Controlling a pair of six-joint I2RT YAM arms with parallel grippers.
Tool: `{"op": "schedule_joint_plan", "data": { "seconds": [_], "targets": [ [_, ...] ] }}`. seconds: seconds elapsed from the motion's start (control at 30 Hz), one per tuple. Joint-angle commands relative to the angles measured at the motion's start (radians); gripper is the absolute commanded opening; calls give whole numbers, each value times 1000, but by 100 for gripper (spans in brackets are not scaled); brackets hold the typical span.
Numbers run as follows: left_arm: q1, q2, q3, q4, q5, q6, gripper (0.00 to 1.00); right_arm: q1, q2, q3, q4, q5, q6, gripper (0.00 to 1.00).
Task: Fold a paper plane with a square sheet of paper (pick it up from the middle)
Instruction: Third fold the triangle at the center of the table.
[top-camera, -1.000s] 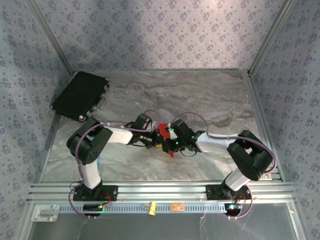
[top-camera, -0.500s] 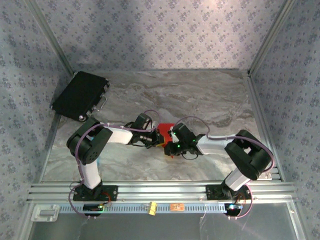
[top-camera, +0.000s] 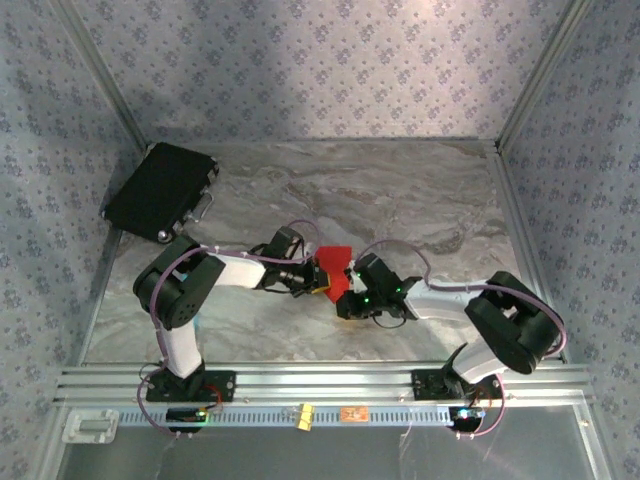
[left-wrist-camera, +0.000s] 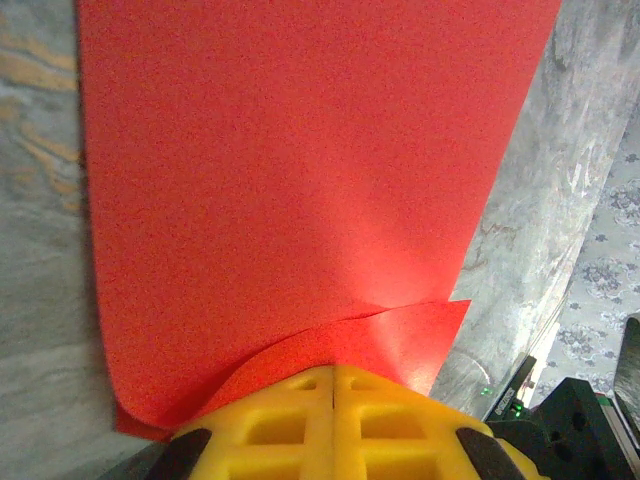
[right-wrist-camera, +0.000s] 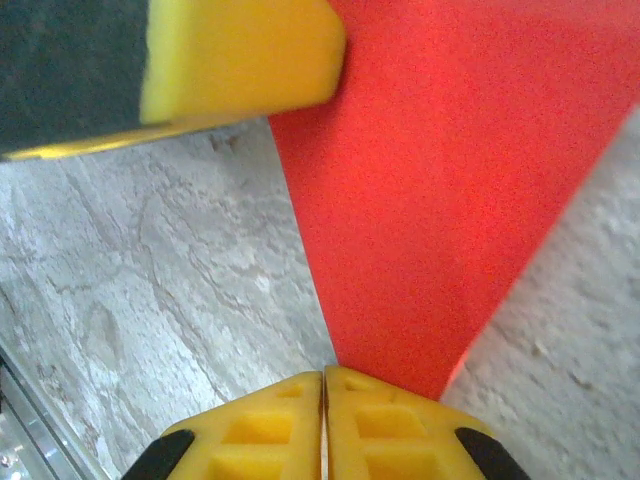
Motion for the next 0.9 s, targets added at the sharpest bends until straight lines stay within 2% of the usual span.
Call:
{"op": "schedule_joint_plan", "data": {
  "seconds": [0.0, 0.17, 0.3, 0.37, 0.6, 0.77, 0.87],
  "targets": [
    [8, 4, -5, -54, -34, 11, 0, 7, -27, -40, -130, 7, 2, 10],
    [7, 2, -4, -54, -36, 10, 0, 5, -86, -46, -177, 9, 4, 10],
    [8, -1, -5, -51, -34, 11, 0, 3, -177, 20, -217, 32, 4, 10],
    [7, -2, -5, -51, -35, 10, 0, -12, -191, 43, -179, 29, 13, 9],
    [7, -1, -3, -50, -32, 12, 0, -53, -9, 139, -82, -22, 36, 8],
    [8, 1, -3, -48, -28, 13, 0, -54, 64, 160, -75, -27, 41, 8],
    [7, -5, -3, -44, -26, 16, 0, -59, 92, 155, -151, 8, 37, 8]
  ]
}}
